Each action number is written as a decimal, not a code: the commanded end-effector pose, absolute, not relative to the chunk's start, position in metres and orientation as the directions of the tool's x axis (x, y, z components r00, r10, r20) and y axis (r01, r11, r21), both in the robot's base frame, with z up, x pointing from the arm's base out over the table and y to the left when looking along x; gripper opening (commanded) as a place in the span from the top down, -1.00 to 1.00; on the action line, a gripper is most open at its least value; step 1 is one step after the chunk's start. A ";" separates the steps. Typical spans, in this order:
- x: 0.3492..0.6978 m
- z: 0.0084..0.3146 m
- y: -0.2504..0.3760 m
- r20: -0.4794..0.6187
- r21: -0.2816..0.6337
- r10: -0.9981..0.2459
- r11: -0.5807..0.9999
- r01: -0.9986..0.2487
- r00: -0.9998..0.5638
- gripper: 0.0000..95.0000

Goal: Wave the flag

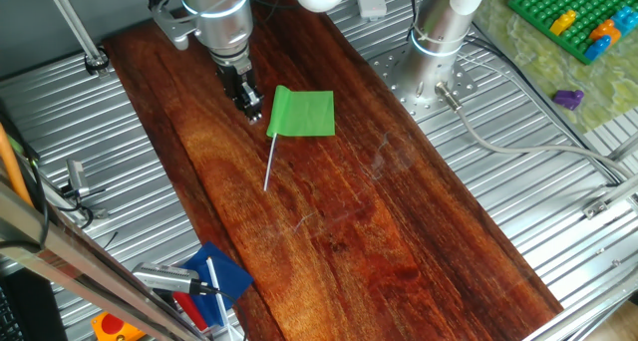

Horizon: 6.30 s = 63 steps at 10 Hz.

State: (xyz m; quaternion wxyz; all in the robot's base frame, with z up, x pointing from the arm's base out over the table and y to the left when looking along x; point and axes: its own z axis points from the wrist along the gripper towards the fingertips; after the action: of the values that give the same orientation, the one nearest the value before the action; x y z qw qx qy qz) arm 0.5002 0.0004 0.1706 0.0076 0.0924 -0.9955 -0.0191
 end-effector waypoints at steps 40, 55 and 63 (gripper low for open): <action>0.561 0.118 0.012 0.153 0.102 -0.308 0.950 -0.295 -0.939 1.00; 0.539 0.076 0.046 0.186 0.117 -0.300 0.952 -0.282 -0.936 1.00; 0.526 0.057 0.051 0.207 0.133 -0.307 0.949 -0.284 -0.929 1.00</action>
State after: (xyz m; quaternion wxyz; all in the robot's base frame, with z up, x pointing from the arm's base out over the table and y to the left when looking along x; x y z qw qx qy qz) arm 0.5264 0.0516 0.0551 0.1133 0.1505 -0.9808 -0.0512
